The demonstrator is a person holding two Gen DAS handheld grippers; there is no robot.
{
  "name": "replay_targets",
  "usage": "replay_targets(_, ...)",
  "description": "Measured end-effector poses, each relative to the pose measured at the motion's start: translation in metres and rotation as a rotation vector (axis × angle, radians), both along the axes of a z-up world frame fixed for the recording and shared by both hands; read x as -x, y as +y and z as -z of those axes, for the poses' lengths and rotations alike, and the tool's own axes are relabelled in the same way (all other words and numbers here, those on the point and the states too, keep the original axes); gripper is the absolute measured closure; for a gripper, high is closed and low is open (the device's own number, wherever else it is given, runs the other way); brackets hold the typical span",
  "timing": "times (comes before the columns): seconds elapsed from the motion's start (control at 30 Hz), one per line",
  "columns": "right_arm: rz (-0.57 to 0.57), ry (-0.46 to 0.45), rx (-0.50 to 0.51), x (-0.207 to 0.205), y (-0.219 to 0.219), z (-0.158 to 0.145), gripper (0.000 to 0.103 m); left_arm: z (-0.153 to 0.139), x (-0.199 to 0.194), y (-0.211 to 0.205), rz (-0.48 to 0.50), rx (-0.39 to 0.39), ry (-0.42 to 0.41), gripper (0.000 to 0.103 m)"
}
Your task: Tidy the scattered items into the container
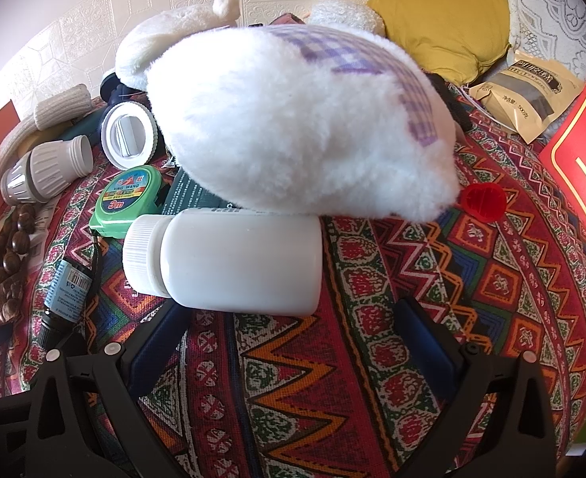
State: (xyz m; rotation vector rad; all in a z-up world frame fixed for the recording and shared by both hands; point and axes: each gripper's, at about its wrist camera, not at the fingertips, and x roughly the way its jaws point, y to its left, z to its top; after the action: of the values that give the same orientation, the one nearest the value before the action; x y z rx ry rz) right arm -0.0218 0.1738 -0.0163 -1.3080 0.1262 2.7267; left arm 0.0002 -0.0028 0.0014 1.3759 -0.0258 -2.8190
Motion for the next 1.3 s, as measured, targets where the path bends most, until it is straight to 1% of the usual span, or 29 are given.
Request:
replay_targets(0.1,0.000,-0.001,-0.004,0.000,0.001,-0.002,0.001,0.001,-0.005,-0.001,0.051,-0.026,-0.025,0.000)
replay_targets(0.23,0.000,-0.006,-0.008,0.001,0.003,-0.003,0.001,0.000,-0.008,0.008,0.109,0.002,-0.038,0.000)
replay_targets(0.33,0.008,-0.017,-0.026,0.003,-0.004,-0.002,0.001,0.002,-0.013,0.008,0.088,-0.005,-0.021,0.000)
replay_targets(0.43,0.036,-0.023,-0.032,0.006,-0.005,-0.002,0.001,0.004,-0.014,0.011,0.086,0.013,-0.018,0.000)
replay_targets(0.53,0.086,-0.026,-0.039,0.009,-0.008,-0.003,0.001,0.005,-0.014,0.008,0.088,-0.002,-0.021,0.000)
replay_targets(0.67,0.163,-0.026,-0.067,0.007,-0.017,-0.004,0.001,-0.003,-0.015,0.002,0.094,-0.005,-0.031,0.000)
replay_targets(0.7,0.172,-0.026,-0.077,0.006,-0.019,-0.005,0.001,-0.005,-0.016,0.001,0.075,-0.003,-0.023,0.000)
replay_targets(0.77,0.155,-0.025,-0.057,0.005,-0.020,-0.006,0.001,-0.016,-0.021,-0.002,0.034,0.001,0.016,0.000)
replay_targets(0.83,0.143,-0.026,-0.043,0.005,-0.019,-0.006,0.001,-0.030,-0.026,-0.002,0.035,0.003,0.063,0.000)
replay_targets(0.9,0.140,-0.034,-0.038,0.006,-0.018,-0.005,0.001,-0.047,-0.033,-0.001,0.040,0.031,0.122,0.000)
replay_targets(0.97,0.140,-0.039,-0.042,0.009,-0.019,-0.005,0.001,-0.058,-0.036,0.001,0.055,0.046,0.150,0.000)
replay_targets(1.07,0.138,-0.041,-0.055,0.009,-0.023,-0.004,0.001,-0.068,-0.044,0.002,0.089,0.034,0.162,0.000)
replay_targets(1.13,0.136,-0.040,-0.043,0.009,-0.021,-0.003,0.001,-0.073,-0.054,0.004,0.110,0.034,0.165,0.000)
replay_targets(1.3,0.134,-0.038,-0.043,0.009,-0.021,-0.003,0.001,-0.073,-0.064,0.009,0.159,0.015,0.139,0.000)
